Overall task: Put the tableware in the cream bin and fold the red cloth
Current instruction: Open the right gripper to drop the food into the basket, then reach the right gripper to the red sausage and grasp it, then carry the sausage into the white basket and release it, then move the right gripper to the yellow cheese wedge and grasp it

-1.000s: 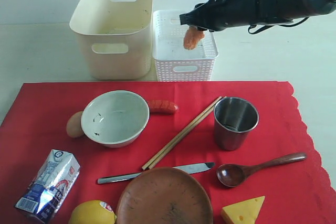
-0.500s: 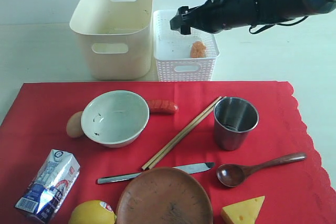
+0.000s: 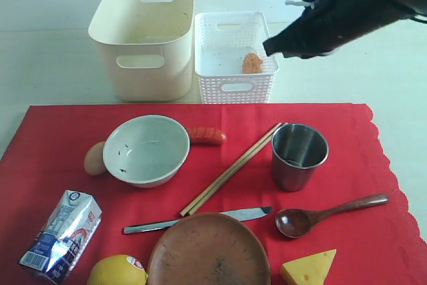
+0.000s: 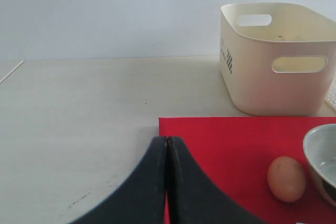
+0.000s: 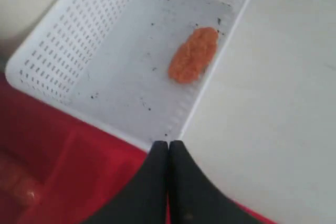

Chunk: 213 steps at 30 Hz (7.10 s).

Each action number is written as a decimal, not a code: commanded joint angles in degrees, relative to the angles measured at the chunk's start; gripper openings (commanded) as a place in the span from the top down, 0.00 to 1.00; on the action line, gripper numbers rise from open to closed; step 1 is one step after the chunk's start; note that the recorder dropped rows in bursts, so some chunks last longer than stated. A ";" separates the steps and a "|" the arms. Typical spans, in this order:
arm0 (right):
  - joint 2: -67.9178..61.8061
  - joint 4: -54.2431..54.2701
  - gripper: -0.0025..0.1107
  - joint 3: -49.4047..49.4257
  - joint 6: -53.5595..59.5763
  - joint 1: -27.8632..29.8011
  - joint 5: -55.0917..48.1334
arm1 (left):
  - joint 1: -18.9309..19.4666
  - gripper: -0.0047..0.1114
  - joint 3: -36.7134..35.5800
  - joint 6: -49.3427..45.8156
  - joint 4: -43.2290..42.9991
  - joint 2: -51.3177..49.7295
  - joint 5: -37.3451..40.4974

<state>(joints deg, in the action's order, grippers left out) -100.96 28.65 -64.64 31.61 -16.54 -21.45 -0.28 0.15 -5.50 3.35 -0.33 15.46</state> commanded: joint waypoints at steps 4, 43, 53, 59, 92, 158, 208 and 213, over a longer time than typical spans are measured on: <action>13.94 0.03 0.98 20.45 -3.77 0.36 16.71 | -0.31 0.96 -0.15 -0.08 -0.16 0.33 -0.31; 35.18 2.23 0.42 44.81 -8.84 -7.35 23.45 | -0.31 0.96 -0.15 -0.08 -0.16 0.33 -0.31; 25.83 1.08 0.29 42.66 -8.73 -15.50 29.35 | -0.31 0.96 -0.15 -0.08 -0.16 0.33 -0.31; 20.68 1.08 0.19 40.06 -8.73 -17.39 30.31 | -0.31 0.96 -0.15 -0.08 -0.16 0.33 -0.31; -15.07 -8.54 0.20 -6.18 13.32 -17.39 -2.94 | -0.31 0.96 -0.15 -0.08 -0.16 0.33 -0.31; -12.23 -33.08 0.98 -6.07 -33.94 -10.02 18.97 | -0.31 0.96 -0.15 -0.08 -0.16 0.33 -0.31; 25.89 -33.11 0.98 22.27 -42.64 -10.12 14.79 | -0.31 0.96 -0.15 -0.08 -0.16 0.33 -0.31; 37.17 -33.11 0.98 35.02 -43.81 -10.12 17.30 | -0.31 0.96 -0.15 -0.08 -0.16 0.33 -0.31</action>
<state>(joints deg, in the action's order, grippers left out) -69.30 -4.46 -35.73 -11.22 -26.84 -6.12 -0.28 0.15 -5.50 3.35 -0.33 15.46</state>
